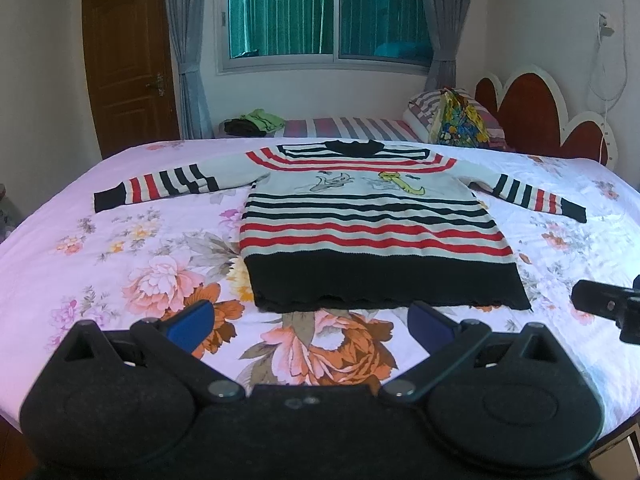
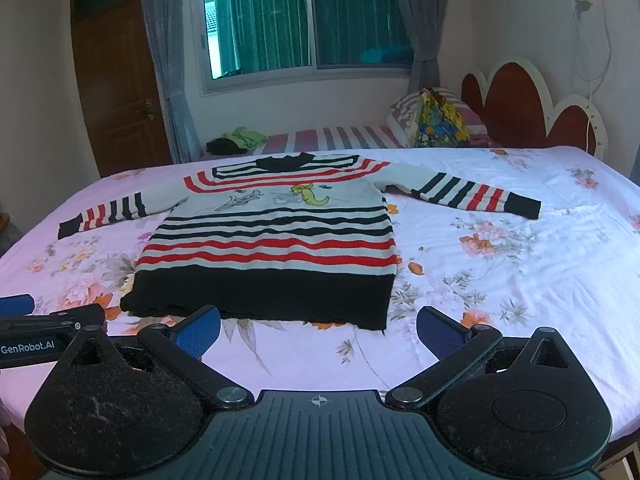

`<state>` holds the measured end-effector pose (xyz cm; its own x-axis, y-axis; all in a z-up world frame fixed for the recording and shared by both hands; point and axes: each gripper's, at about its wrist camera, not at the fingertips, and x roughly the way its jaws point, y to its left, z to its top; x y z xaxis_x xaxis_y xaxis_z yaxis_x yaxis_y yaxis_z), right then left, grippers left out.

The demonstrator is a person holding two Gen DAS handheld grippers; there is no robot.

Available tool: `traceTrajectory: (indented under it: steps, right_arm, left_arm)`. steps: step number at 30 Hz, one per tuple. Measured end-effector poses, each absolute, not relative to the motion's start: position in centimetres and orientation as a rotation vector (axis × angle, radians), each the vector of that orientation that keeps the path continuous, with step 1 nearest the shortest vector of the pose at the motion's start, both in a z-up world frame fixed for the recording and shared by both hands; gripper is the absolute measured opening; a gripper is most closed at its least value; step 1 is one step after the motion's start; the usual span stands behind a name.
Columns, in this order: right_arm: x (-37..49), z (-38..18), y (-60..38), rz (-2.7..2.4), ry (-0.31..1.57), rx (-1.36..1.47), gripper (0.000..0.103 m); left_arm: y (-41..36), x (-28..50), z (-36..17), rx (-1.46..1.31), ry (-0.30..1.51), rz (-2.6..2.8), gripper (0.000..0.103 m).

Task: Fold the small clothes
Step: 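Grasp the black sleeve cuff with the right gripper while the left tool approaches the sweater body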

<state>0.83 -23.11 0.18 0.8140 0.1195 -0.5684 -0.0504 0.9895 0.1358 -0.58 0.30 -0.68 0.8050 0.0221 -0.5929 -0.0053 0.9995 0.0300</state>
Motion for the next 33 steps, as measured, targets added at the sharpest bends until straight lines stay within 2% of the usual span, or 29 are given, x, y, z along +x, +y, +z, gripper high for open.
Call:
traceTrajectory:
  steps: [15, 19, 25, 31, 32, 33]
  right_arm:
    - [1.0, -0.4, -24.2, 0.080, 0.628, 0.150, 0.103]
    - [1.4, -0.7, -25.9, 0.070, 0.627, 0.194, 0.103]
    - [3.6, -0.6, -29.5, 0.008, 0.611, 0.243, 0.103]
    - [8.7, -0.9, -35.0, -0.089, 0.578, 0.284, 0.102]
    - [9.8, -1.1, -36.0, -0.101, 0.576, 0.292, 0.102]
    - [11.0, -1.2, -37.2, -0.114, 0.568, 0.300, 0.090]
  left_arm:
    - [-0.5, 0.3, -1.0, 0.050, 0.657, 0.002, 0.102]
    - [-0.3, 1.3, -1.2, -0.055, 0.671, 0.009, 0.102]
    - [-2.7, 4.0, -1.7, 0.044, 0.652, -0.083, 0.102]
    - [-3.6, 9.7, -1.8, -0.010, 0.599, -0.096, 0.102]
    - [-3.8, 10.8, -1.8, -0.012, 0.591, -0.097, 0.102]
    - [-4.0, 12.0, -1.8, -0.022, 0.582, -0.100, 0.102]
